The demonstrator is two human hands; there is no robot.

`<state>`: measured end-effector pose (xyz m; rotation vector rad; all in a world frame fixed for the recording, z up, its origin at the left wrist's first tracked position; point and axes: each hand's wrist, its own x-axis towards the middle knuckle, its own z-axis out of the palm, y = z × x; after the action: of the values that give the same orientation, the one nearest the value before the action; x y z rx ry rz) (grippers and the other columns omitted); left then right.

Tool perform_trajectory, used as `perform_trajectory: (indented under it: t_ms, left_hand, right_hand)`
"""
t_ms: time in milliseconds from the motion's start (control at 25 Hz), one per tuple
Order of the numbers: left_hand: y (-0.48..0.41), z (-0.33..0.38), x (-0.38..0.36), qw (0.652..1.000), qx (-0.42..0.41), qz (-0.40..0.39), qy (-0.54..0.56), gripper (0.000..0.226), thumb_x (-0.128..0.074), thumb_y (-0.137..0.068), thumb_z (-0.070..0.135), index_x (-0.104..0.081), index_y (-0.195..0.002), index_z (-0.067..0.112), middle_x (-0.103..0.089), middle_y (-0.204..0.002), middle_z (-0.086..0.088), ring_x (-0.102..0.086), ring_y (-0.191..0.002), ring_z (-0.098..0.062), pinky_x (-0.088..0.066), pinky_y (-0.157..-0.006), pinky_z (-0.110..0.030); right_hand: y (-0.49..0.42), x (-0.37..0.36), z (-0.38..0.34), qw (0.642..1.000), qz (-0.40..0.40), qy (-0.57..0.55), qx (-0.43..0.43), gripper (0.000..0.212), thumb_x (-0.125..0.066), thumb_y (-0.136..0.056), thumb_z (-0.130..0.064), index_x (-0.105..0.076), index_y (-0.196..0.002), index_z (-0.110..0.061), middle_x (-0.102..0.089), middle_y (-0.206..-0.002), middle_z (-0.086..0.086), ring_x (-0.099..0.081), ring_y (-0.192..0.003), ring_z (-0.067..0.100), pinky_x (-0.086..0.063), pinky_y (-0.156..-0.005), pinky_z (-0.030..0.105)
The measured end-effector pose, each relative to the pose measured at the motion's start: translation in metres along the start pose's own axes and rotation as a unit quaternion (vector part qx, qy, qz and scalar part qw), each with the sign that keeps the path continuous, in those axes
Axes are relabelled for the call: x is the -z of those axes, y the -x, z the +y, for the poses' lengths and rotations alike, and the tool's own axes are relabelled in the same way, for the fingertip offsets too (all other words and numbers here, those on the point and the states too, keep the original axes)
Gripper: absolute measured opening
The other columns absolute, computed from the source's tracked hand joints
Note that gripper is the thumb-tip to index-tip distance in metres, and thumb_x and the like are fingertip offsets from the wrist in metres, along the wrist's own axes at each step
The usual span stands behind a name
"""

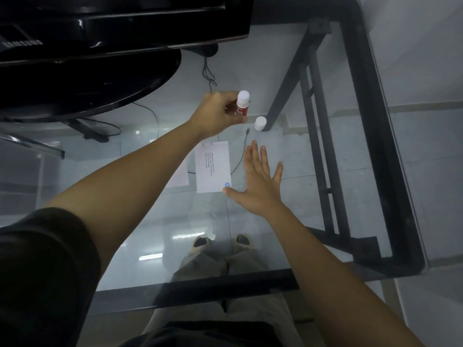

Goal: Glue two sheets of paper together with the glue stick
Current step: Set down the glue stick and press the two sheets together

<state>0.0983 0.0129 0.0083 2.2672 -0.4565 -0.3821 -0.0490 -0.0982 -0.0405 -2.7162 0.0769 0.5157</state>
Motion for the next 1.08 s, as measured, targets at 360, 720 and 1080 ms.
perform_trajectory:
  t_ms: [360,720,1080]
  left_hand:
    - [0.035,-0.003,0.02,0.999,0.037,0.014,0.035,0.064,-0.066,-0.084,0.021,-0.037,-0.14,0.012,-0.05,-0.139,-0.01,-0.05,-0.122,-0.017,-0.039,-0.096,-0.019]
    - [0.175,-0.071,0.029,0.982,0.082,0.067,-0.159,0.035,-0.061,-0.088,0.014,-0.059,-0.12,0.002,-0.054,-0.132,-0.019,-0.046,-0.12,-0.037,-0.035,-0.103,-0.039]
    - [0.182,-0.085,0.029,0.969,0.08,0.05,-0.228,0.038,-0.06,-0.089,0.027,-0.058,-0.122,0.008,-0.051,-0.138,-0.012,-0.047,-0.117,-0.035,-0.041,-0.097,-0.043]
  right_hand:
    - [0.003,0.007,-0.004,0.999,0.01,-0.037,-0.003,0.107,-0.058,-0.076,-0.061,0.012,-0.146,-0.019,0.021,-0.156,-0.002,0.023,-0.141,0.016,0.022,-0.104,0.049]
    - [0.029,0.008,-0.038,0.992,0.125,-0.021,-0.011,0.045,-0.061,-0.082,-0.028,-0.05,-0.125,-0.018,-0.046,-0.13,0.005,-0.043,-0.115,0.025,-0.036,-0.093,0.036]
    - [0.026,-0.001,-0.063,0.975,0.134,-0.151,-0.097,0.057,-0.069,-0.08,-0.032,-0.045,-0.126,-0.008,-0.041,-0.131,0.01,-0.037,-0.116,0.025,-0.047,-0.085,0.031]
